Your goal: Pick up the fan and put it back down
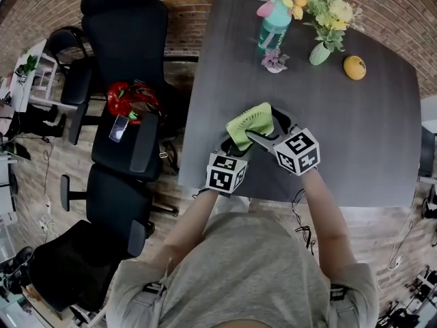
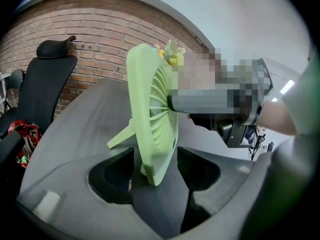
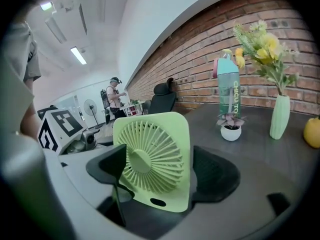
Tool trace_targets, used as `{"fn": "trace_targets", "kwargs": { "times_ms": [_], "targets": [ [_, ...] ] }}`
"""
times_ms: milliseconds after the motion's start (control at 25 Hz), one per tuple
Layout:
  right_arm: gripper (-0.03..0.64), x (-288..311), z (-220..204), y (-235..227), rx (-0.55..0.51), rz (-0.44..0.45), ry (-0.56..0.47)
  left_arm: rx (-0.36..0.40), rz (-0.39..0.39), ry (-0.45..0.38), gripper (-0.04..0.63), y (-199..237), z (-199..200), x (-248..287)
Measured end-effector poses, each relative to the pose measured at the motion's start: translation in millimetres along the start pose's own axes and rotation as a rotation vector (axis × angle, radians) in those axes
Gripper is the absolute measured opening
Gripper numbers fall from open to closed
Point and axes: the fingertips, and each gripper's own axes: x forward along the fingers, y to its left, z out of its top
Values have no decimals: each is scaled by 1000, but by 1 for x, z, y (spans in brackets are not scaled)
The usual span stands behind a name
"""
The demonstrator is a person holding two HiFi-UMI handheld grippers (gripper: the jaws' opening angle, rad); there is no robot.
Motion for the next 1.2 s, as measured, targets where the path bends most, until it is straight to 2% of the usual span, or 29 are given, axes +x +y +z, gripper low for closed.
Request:
{"fn": "trace_targets", "kwargs": {
  "times_ms": [320, 560, 880, 1200],
  "targets": [
    [400, 8, 3, 1, -12, 43, 2, -4, -17, -11, 256, 6, 7, 11],
    [400, 9, 3, 2, -13, 23, -5, 28, -43, 9, 183, 3, 9, 13],
    [397, 8, 5, 8, -46, -1, -5, 15, -46, 16, 183, 3, 7, 10],
    [397, -6, 18, 21, -74, -27, -40, 61, -39, 0, 182, -3, 16, -6]
  ]
}}
